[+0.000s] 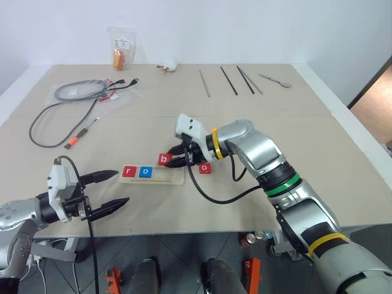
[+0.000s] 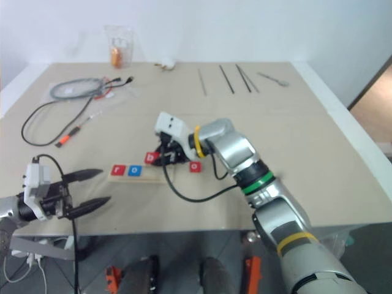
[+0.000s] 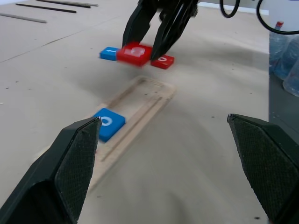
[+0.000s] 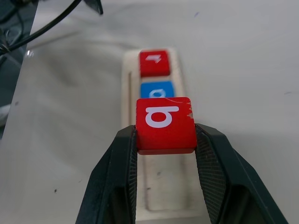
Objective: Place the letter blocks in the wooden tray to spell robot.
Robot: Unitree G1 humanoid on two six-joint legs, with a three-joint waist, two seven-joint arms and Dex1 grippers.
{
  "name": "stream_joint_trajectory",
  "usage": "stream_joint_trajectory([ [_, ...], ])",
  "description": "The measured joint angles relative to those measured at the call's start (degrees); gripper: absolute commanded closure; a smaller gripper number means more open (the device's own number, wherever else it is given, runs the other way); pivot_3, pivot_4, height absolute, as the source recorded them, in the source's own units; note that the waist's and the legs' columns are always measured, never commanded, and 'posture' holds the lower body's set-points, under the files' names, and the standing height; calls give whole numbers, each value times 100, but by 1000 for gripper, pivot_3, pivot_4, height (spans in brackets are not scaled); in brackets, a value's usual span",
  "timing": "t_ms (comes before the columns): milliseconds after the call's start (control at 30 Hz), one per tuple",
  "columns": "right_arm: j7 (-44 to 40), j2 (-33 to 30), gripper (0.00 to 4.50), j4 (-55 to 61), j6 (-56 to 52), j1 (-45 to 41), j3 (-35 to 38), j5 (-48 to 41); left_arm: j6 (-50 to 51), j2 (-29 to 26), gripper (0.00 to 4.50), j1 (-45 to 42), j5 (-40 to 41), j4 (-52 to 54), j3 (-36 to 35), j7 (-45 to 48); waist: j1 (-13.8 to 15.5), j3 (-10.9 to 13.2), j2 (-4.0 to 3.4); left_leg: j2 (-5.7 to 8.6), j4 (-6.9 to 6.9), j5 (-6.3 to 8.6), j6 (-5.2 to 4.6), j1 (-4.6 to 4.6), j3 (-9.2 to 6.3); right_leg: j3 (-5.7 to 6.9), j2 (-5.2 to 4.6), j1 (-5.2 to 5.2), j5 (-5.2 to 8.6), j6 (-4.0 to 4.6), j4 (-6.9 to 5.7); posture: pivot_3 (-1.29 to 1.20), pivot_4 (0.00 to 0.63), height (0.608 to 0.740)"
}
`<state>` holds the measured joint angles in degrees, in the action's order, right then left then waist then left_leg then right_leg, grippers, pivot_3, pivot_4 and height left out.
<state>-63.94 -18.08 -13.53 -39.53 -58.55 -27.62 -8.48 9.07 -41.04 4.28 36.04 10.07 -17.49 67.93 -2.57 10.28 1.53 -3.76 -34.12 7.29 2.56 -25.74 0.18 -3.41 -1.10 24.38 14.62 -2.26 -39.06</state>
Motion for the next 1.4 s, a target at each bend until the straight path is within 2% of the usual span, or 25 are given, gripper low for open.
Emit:
stream_joint_trajectory([
  [267, 196, 356, 3318, -185, -104, 117, -387, 316, 2, 125, 0, 48, -42, 188, 73, -214, -17, 0, 0, -9, -1, 0, -1, 3, -1, 2, 10, 2, 2, -7, -1, 0, 150, 740],
  [733, 373, 842, 3318, -1115, 302, -117, -383, 689, 14, -40, 0, 71, -65, 191, -113, -246, -17, -1, 2, -12, 0, 0, 1, 2, -1, 4, 12, 3, 5, -8, 0, 0, 150, 740],
  [1400, 321, 1453, 3318, -2334, 1128, -630, -339, 1025, -149, 131, 0, 319, -185, 286, -99, -263, -18, -1, 3, -14, 2, 1, 2, 2, -2, 5, 13, 5, 5, -3, 0, 0, 150, 740],
])
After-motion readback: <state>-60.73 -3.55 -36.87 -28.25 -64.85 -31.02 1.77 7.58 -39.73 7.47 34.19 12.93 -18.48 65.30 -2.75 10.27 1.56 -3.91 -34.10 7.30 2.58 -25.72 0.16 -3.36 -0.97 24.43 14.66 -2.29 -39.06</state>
